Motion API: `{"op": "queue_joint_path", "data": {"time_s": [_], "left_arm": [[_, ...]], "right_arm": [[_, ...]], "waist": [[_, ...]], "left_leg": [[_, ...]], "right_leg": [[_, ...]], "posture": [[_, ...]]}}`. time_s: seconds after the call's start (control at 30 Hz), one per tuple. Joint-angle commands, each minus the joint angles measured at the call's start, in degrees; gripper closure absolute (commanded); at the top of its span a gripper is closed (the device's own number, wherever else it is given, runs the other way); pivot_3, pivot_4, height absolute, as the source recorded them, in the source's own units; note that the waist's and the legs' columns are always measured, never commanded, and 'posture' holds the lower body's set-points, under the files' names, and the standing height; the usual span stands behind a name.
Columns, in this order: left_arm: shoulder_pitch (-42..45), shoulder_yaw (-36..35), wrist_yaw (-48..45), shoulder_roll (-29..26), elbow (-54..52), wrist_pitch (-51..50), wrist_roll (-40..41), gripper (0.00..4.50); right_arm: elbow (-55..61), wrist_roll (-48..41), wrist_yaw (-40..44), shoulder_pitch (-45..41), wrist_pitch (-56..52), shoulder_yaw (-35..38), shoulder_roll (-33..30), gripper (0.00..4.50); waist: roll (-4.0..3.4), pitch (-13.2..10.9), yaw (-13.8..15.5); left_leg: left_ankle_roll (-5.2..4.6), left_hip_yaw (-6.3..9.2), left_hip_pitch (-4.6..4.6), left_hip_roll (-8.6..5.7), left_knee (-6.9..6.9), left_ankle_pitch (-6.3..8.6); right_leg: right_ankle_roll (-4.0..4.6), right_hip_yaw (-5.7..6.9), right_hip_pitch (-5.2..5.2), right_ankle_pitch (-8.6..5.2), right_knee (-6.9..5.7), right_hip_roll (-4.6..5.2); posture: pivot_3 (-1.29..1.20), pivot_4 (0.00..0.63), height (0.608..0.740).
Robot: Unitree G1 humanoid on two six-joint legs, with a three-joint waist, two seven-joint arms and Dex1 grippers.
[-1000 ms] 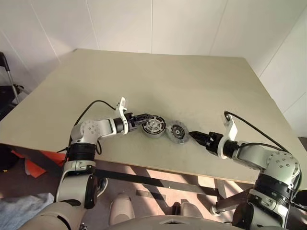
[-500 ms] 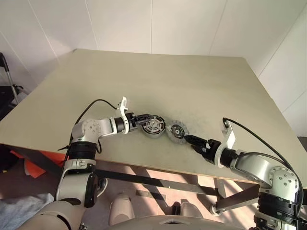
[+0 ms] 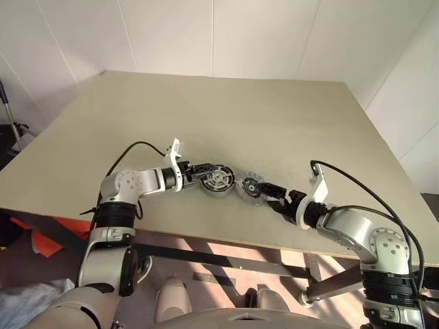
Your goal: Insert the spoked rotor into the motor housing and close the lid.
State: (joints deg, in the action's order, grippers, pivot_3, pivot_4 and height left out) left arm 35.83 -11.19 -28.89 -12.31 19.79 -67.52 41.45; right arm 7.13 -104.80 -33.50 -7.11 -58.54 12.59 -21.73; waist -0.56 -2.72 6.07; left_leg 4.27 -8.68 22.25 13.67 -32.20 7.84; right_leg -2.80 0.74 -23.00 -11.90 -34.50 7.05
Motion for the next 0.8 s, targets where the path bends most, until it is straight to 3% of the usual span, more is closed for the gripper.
{"op": "queue_joint_path", "data": {"time_s": [0.03,0.4,0.8], "left_arm": [[0.9,-0.6,-0.1,-0.2,-1.3,0.1,0.2,2.13],[0.9,-0.5,-0.1,-0.4,-1.7,0.0,0.0,2.13],[0.4,0.8,-0.5,0.6,-2.5,0.4,-0.4,2.13]], "right_arm": [[-1.3,0.6,1.4,-3.4,2.7,-2.1,1.9,0.35],[-2.4,2.4,3.3,-6.2,5.0,-2.5,2.7,0.35],[-3.8,10.8,8.9,-13.6,8.2,-1.3,3.7,0.35]], "waist": [[0.02,0.0,-0.6],[0.04,0.0,-0.3],[0.04,0.0,-0.3]], "left_leg": [[0.0,0.0,0.04,0.0,-0.01,0.0],[0.08,0.09,0.49,0.01,-0.02,-0.05],[0.1,0.11,0.52,0.02,-0.05,-0.06]], "right_leg": [[0.0,0.0,-0.03,0.0,0.0,0.0],[0.01,0.17,-0.22,0.02,-0.03,0.02],[-0.02,0.23,-0.2,0.0,-0.06,0.04]], "posture": [[0.0,0.0,0.74],[0.0,0.0,0.74],[0.0,0.0,0.74]]}}
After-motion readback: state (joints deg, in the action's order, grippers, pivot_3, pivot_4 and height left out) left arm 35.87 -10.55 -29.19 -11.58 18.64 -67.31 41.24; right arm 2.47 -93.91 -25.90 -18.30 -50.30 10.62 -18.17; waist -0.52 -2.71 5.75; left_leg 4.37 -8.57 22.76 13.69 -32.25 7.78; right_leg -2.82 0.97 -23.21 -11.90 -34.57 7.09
